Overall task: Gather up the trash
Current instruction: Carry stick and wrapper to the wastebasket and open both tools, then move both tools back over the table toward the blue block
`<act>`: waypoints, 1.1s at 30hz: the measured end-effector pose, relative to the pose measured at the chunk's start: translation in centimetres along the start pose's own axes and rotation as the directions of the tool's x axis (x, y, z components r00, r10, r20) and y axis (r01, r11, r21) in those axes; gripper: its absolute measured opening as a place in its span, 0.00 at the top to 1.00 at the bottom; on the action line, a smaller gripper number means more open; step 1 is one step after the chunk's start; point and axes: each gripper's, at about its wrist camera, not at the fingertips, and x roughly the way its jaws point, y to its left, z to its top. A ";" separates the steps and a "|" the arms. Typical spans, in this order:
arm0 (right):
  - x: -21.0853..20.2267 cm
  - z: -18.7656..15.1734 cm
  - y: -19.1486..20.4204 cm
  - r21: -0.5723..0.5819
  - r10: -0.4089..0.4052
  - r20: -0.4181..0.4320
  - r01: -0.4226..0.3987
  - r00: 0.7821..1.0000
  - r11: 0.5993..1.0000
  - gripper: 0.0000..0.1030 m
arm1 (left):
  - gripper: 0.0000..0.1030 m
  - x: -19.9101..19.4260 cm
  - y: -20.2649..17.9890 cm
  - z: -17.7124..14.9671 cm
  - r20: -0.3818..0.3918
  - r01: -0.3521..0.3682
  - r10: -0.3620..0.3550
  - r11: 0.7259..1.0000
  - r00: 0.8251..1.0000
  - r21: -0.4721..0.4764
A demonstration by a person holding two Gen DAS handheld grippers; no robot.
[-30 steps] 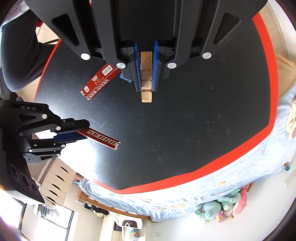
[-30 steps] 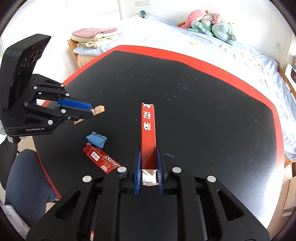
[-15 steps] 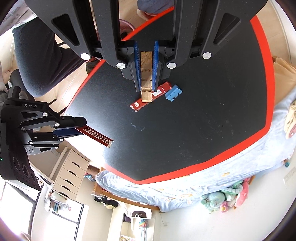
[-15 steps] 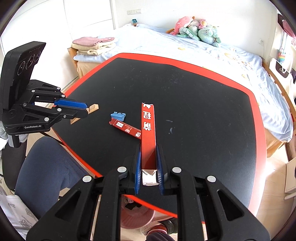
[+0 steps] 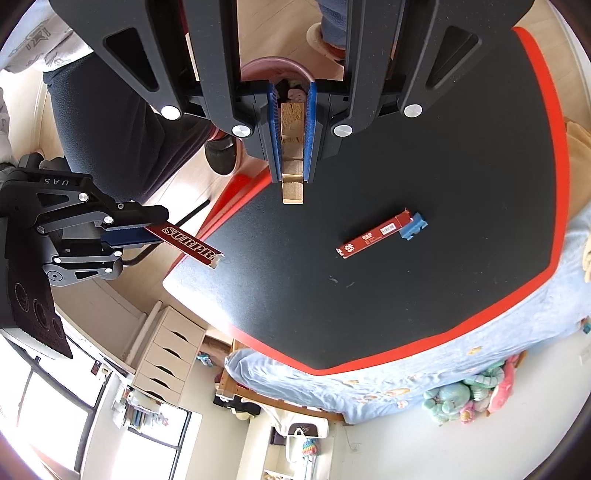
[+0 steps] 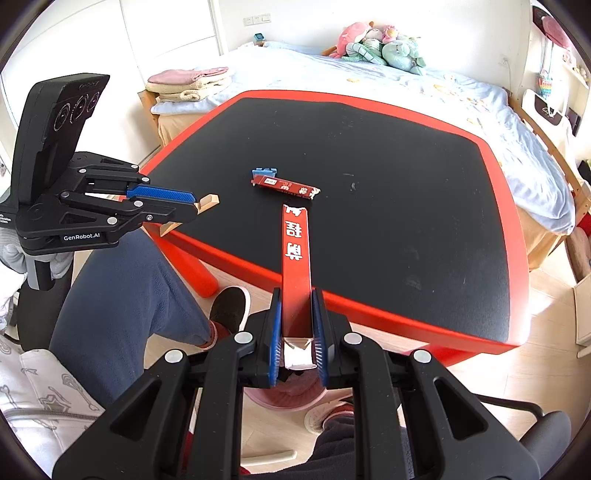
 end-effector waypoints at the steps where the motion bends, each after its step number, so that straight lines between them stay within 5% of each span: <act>1: -0.1 -0.5 0.1 0.004 0.002 -0.003 -0.002 1.000 1.000 0.85 | 0.89 0.0 -0.4 -0.3 -0.002 0.004 -0.004 1.000 1.000 0.002; 11: -0.2 -4.2 0.9 0.044 0.033 -0.038 -0.031 0.999 0.999 0.85 | 0.89 0.6 -3.4 -2.5 -0.033 0.037 -0.037 0.999 0.999 0.014; 23: -0.3 -4.6 1.0 0.049 0.068 -0.028 -0.066 0.997 0.997 0.84 | 0.84 0.6 -4.6 -2.7 -0.042 0.052 -0.051 0.998 0.998 0.034; 24: -0.3 -4.7 0.8 0.049 0.067 -0.031 -0.065 0.997 0.997 0.74 | 0.80 0.7 -4.5 -2.5 -0.047 0.054 -0.053 0.998 0.998 0.034; 25: -0.3 -4.8 0.7 0.051 0.057 -0.030 -0.056 0.998 0.997 0.64 | 0.64 0.8 -4.5 -2.5 -0.049 0.048 -0.046 0.998 0.998 0.031; 26: -0.4 -4.9 0.5 0.057 0.044 -0.025 -0.042 0.999 0.997 0.41 | 0.37 0.9 -4.4 -2.5 -0.045 0.034 -0.032 0.999 0.998 0.027; 28: -0.4 -5.0 0.2 0.073 0.034 -0.021 -0.032 0.999 0.997 0.20 | 0.14 0.7 -4.0 -2.5 -0.022 0.018 -0.018 1.000 1.000 0.007; 29: -0.4 -5.1 0.1 0.077 0.029 -0.022 -0.028 0.999 0.997 0.12 | 0.12 0.6 -3.8 -2.5 -0.017 0.010 -0.010 1.000 1.000 -0.003; 33: -0.2 -5.3 0.1 0.079 0.019 -0.035 -0.016 0.999 0.997 0.06 | 0.08 0.5 -3.2 -2.6 -0.023 -0.026 0.025 1.000 0.999 -0.012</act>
